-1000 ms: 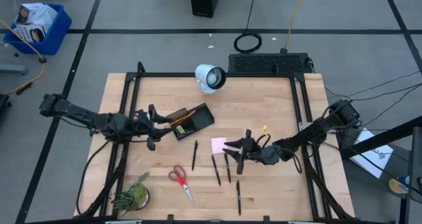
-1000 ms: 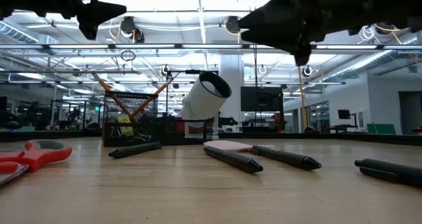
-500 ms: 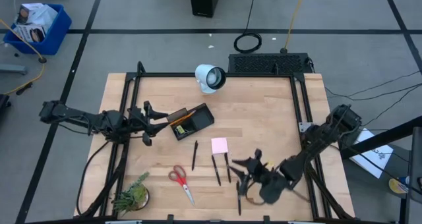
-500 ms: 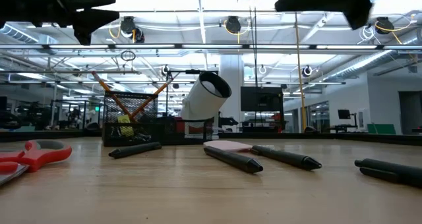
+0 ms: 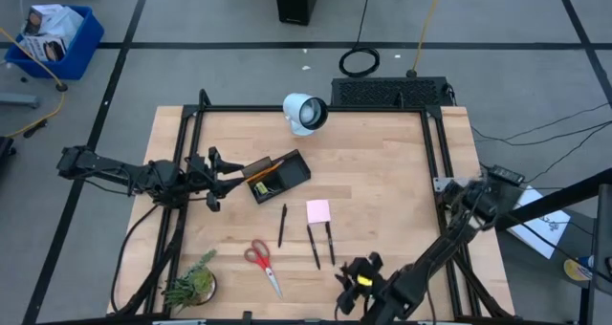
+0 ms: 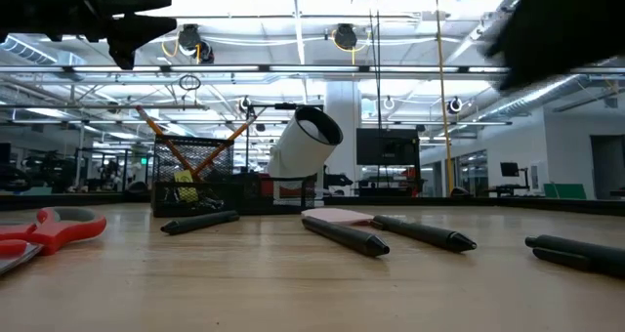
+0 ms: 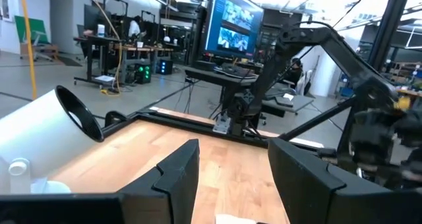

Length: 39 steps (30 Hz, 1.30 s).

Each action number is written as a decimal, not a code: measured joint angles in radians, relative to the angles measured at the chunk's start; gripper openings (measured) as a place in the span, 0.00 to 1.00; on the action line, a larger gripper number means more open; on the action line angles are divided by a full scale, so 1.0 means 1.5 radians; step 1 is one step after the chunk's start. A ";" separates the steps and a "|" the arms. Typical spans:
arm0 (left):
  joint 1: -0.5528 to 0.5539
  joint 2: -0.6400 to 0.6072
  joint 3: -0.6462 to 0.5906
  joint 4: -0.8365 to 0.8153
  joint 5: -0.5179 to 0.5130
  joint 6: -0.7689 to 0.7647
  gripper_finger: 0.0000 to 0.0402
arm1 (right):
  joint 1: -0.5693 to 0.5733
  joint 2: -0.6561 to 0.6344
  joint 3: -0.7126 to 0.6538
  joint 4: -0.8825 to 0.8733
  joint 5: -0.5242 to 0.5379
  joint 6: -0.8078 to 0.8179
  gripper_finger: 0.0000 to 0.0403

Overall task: Pick and place office supplies into organizer
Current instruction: Put the black pen into the black desk organizer

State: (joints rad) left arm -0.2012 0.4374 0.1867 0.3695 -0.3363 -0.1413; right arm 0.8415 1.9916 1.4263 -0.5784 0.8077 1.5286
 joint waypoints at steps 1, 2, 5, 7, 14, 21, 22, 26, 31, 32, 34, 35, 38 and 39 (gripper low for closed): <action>0.000 0.000 0.000 0.000 0.000 0.000 0.46 | 0.007 0.013 0.007 -0.028 -0.019 0.049 0.25; 0.000 0.000 0.000 0.000 -0.001 0.000 0.46 | 0.013 0.024 0.013 -0.051 -0.042 0.097 0.24; 0.000 0.000 0.000 0.000 -0.001 0.001 0.46 | 0.033 0.052 0.025 -0.084 -0.094 0.201 0.20; 0.000 0.003 0.000 -0.003 -0.001 0.006 0.46 | 0.044 0.061 0.026 -0.089 -0.098 0.238 0.18; 0.000 0.005 0.000 -0.018 -0.001 0.019 0.46 | 0.032 0.067 0.026 -0.053 -0.063 0.219 0.13; -0.001 0.005 0.000 -0.045 0.006 0.019 0.46 | -0.009 0.079 0.026 -0.052 -0.140 0.165 0.13; -0.001 0.005 0.000 -0.048 0.008 0.019 0.46 | -0.013 0.079 0.027 -0.051 -0.152 0.160 0.13; -0.001 0.005 0.000 -0.050 0.009 0.016 0.46 | -0.019 0.078 0.028 -0.061 -0.176 0.150 0.13; -0.001 0.005 0.000 -0.050 0.010 0.015 0.46 | -0.019 0.078 0.029 -0.105 -0.209 0.152 0.13; -0.001 0.005 0.000 -0.050 0.010 0.013 0.46 | -0.017 0.078 0.029 -0.113 -0.213 0.151 0.13; -0.001 0.005 0.000 -0.050 0.010 0.008 0.46 | -0.015 0.076 0.029 -0.131 -0.213 0.140 0.13; -0.001 0.005 0.000 -0.049 0.010 0.006 0.46 | -0.015 0.072 0.027 -0.145 -0.218 0.140 0.13; -0.001 0.005 0.000 -0.049 0.011 0.004 0.46 | -0.014 0.068 0.027 -0.186 -0.238 0.135 0.13; -0.001 0.005 0.000 -0.049 0.011 0.002 0.46 | -0.011 0.067 0.027 -0.207 -0.244 0.135 0.13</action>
State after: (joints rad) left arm -0.2024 0.4448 0.1867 0.2961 -0.3191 -0.1379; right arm 0.8245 2.0918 1.4662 -0.8894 0.4415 1.7311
